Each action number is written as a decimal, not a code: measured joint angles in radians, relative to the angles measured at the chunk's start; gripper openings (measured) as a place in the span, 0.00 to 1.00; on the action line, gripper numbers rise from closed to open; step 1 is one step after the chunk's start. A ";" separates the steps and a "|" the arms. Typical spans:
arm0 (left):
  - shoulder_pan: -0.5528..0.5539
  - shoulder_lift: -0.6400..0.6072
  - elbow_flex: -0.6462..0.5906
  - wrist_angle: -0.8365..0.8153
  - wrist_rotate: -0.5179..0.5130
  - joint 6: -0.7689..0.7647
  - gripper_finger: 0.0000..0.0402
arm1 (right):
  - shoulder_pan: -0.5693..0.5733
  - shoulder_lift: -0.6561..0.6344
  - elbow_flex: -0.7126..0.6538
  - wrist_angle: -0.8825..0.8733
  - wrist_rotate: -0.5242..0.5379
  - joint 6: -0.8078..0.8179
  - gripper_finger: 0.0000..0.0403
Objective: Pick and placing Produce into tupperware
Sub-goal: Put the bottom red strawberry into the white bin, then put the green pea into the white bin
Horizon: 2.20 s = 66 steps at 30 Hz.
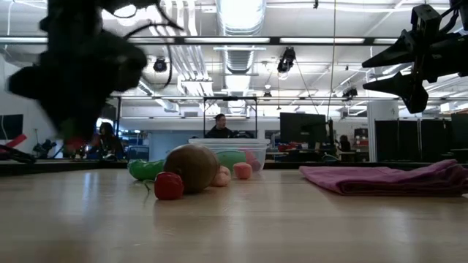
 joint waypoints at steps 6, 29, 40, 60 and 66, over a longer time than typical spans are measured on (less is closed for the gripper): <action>0.139 -0.162 0.017 0.158 -0.150 0.339 0.34 | 0.000 0.000 0.000 -0.003 0.000 -0.001 0.54; 0.672 0.258 0.424 0.053 -0.034 1.122 0.35 | 0.000 0.032 0.000 -0.008 0.000 0.027 0.54; 0.668 0.309 0.489 -0.008 -0.090 1.197 0.59 | 0.000 0.038 0.000 -0.007 0.000 0.027 0.54; 0.199 0.028 0.124 0.069 -0.220 1.576 0.65 | 0.000 0.094 0.000 -0.016 0.000 0.052 0.54; 0.207 0.029 0.110 0.066 -0.207 1.512 0.65 | 0.000 0.118 0.000 -0.018 0.000 0.061 0.54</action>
